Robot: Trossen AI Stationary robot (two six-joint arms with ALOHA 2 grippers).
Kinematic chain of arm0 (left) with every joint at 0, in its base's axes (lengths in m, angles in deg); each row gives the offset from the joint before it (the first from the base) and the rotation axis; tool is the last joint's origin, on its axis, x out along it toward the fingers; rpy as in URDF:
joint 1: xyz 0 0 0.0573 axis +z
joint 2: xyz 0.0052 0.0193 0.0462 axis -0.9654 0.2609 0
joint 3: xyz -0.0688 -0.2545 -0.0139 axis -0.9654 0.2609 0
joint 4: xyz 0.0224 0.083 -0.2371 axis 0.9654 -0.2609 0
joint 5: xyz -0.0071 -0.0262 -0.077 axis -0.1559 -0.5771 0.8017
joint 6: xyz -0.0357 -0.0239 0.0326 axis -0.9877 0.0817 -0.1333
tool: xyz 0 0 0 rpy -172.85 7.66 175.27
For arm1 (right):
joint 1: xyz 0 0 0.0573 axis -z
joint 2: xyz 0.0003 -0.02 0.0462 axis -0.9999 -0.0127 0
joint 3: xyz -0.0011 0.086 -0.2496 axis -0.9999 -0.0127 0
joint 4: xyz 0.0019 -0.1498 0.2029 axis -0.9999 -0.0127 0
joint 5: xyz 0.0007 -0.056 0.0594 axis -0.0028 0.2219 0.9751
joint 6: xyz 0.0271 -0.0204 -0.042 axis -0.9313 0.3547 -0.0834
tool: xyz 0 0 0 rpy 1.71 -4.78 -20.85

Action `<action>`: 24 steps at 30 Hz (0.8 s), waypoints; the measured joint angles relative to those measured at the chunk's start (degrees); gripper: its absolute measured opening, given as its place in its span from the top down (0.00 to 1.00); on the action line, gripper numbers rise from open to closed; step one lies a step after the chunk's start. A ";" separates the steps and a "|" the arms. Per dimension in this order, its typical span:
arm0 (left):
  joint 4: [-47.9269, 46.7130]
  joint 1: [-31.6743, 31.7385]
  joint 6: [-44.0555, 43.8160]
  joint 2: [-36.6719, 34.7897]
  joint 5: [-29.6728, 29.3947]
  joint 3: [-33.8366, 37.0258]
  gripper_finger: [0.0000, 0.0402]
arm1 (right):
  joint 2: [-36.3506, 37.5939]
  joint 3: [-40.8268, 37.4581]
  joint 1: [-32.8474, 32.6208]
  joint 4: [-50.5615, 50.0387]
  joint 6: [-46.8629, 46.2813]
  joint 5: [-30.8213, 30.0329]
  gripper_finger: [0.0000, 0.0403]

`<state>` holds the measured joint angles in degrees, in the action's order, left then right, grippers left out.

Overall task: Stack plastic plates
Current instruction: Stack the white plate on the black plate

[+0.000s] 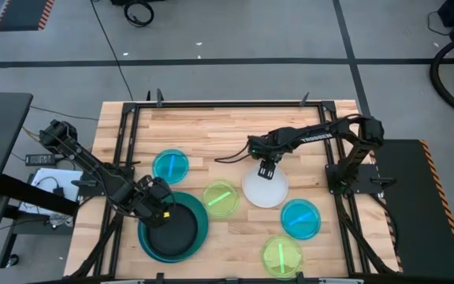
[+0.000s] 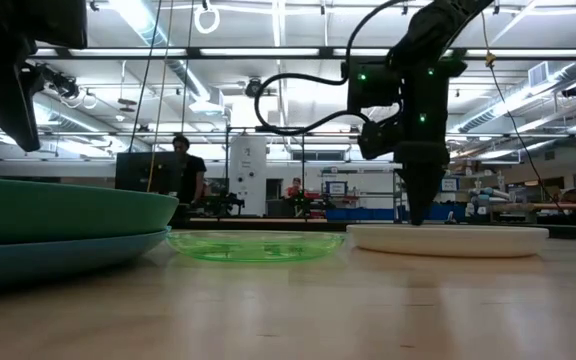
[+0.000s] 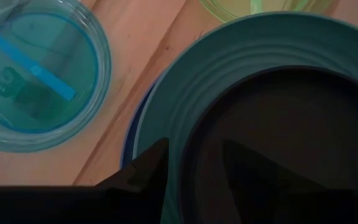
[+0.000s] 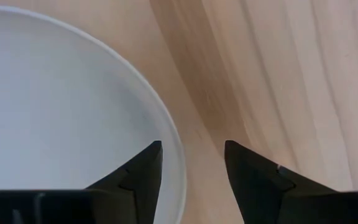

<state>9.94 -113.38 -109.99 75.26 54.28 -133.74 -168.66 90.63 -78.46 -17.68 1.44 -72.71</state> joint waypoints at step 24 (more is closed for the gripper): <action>0.50 0.02 -0.46 0.00 5.20 0.02 0.60 | -0.46 -4.83 1.18 4.12 -2.39 5.16 0.94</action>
<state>10.44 -113.36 -110.45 75.26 59.48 -133.72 -169.12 85.80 -77.29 -13.57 -0.95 -67.55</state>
